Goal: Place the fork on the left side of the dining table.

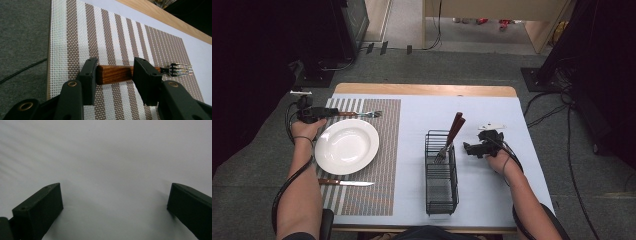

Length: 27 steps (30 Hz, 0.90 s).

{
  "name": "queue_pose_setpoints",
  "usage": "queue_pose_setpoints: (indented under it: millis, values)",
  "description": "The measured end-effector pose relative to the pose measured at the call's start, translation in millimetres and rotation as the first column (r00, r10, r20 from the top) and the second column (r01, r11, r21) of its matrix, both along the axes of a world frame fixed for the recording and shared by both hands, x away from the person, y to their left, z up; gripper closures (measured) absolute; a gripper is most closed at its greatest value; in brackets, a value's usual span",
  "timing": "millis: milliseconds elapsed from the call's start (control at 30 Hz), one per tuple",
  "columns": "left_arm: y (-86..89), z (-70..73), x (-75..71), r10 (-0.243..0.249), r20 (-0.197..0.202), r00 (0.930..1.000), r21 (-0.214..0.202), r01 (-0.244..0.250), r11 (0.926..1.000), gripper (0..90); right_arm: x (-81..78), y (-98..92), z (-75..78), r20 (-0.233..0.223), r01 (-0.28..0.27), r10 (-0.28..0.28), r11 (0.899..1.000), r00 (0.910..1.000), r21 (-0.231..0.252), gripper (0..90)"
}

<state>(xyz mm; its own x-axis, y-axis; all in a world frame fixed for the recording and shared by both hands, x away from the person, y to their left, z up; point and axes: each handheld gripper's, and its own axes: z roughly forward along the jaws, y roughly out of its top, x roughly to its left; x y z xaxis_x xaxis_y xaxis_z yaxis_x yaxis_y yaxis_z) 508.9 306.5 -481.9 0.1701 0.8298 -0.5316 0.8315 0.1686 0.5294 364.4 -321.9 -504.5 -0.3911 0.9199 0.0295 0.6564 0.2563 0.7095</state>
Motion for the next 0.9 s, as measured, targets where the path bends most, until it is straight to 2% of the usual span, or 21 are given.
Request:
queue_pose_setpoints:
  millis: [100, 233, 467, 533, 600, 767, 833, 900]
  values:
    - [-1.0, 0.8, 0.2, 0.001, -0.001, 1.0000, 0.012, -0.001, 0.9999, 55.1, 0.0, 0.0, 0.0, 0.000, 0.000, 0.000, 1.000, 1.0000, 0.000, 0.0]
    - [-6.8, 3.7, 0.8, -0.007, 0.012, 0.9999, 0.080, 0.006, 0.9968, 53.0, 0.0, 0.0, 0.0, -0.001, 0.001, -0.001, 1.000, 1.0000, 0.000, 0.0]
    - [-7.1, 3.6, 0.7, -0.007, 0.014, 0.9999, 0.081, 0.006, 0.9967, 52.3, 0.0, 0.0, 0.0, -0.001, 0.001, -0.001, 1.000, 1.0000, 0.000, 0.0]
    - [-8.1, 4.2, 0.8, -0.001, 0.021, 0.9998, 0.096, -0.001, 0.9954, 49.6, 0.0, 0.0, 0.0, 0.000, 0.001, -0.001, 1.000, 1.0000, 0.000, 0.0]
    - [-8.2, 4.0, 1.4, -0.004, 0.020, 0.9998, 0.081, 0.003, 0.9967, 45.4, 0.0, 0.0, 0.1, -0.001, 0.001, -0.001, 1.000, 1.0000, 0.000, 0.0]
    - [-7.7, 3.8, 0.7, 0.003, 0.022, 0.9997, 0.077, -0.005, 0.9970, 44.3, 0.0, 0.0, 0.0, 0.000, 0.000, 0.000, 1.000, 1.0000, 0.000, 0.0]
    - [-7.3, 4.5, 0.6, 0.006, 0.028, 0.9996, 0.088, -0.009, 0.9960, 43.6, 0.0, 0.0, 0.0, 0.000, 0.000, 0.000, 1.000, 1.0000, 0.000, 0.0]
    - [-6.9, 5.3, 0.5, 0.011, 0.032, 0.9994, 0.078, -0.013, 0.9968, 42.1, 0.0, 0.0, 0.0, 0.000, 0.000, 0.000, 1.000, 1.0000, 0.000, 0.0]
